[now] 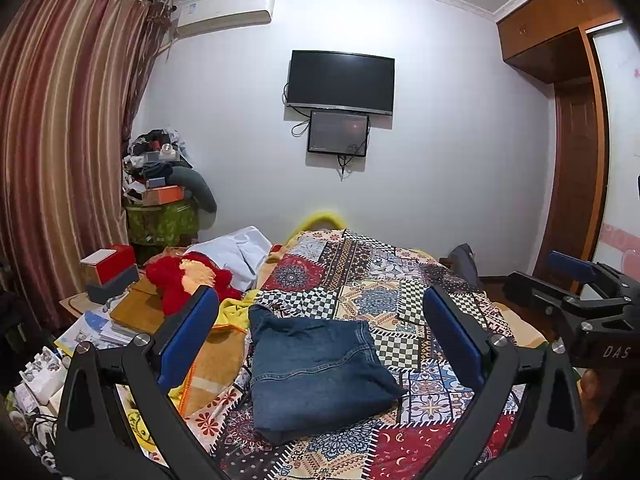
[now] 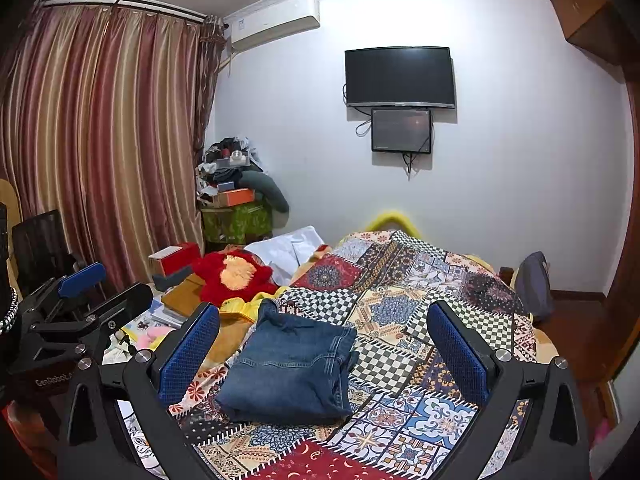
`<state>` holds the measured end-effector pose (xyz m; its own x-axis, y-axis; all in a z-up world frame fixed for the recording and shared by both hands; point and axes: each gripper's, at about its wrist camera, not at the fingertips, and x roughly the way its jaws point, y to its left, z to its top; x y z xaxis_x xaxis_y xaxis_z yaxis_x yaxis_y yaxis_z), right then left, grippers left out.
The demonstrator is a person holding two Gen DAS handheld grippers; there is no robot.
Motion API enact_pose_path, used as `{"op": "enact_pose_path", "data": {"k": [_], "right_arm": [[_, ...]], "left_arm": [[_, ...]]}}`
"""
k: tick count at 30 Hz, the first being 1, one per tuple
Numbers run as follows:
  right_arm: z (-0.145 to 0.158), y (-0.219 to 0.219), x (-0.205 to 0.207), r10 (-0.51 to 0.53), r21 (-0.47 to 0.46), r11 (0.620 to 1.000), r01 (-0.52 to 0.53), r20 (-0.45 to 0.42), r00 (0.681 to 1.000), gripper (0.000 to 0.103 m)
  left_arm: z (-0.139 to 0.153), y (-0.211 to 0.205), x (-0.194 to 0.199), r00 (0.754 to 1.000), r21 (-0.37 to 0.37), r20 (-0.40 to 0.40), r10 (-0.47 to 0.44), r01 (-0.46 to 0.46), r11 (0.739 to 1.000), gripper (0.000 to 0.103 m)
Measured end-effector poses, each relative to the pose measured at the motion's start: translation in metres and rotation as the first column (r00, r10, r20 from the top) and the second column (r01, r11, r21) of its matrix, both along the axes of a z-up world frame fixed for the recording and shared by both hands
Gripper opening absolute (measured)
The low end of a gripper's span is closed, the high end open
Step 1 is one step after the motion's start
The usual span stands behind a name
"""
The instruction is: Fold large clothes
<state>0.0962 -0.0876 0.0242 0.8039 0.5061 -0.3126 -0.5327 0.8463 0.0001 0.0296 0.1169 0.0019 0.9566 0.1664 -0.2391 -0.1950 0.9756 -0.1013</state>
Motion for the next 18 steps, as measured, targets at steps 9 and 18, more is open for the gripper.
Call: {"op": "enact_pose_path", "data": {"k": [9,18], "right_arm": [[-0.0002,-0.0001,0.0007,-0.006,0.004,1.000,0.006,-0.002,1.000,0.103],[-0.0003,-0.0018,0.0028,-0.017,0.018,1.000,0.017,-0.015,1.000,0.103]], "left_arm": [[0.0021,-0.0012,0.0001,1.000,-0.009,-0.001,-0.012,0.012,1.000,0.103],[0.0029,-0.0026,0.0013,1.000,-0.012,-0.005,-0.029,0.029,1.000,0.103]]}}
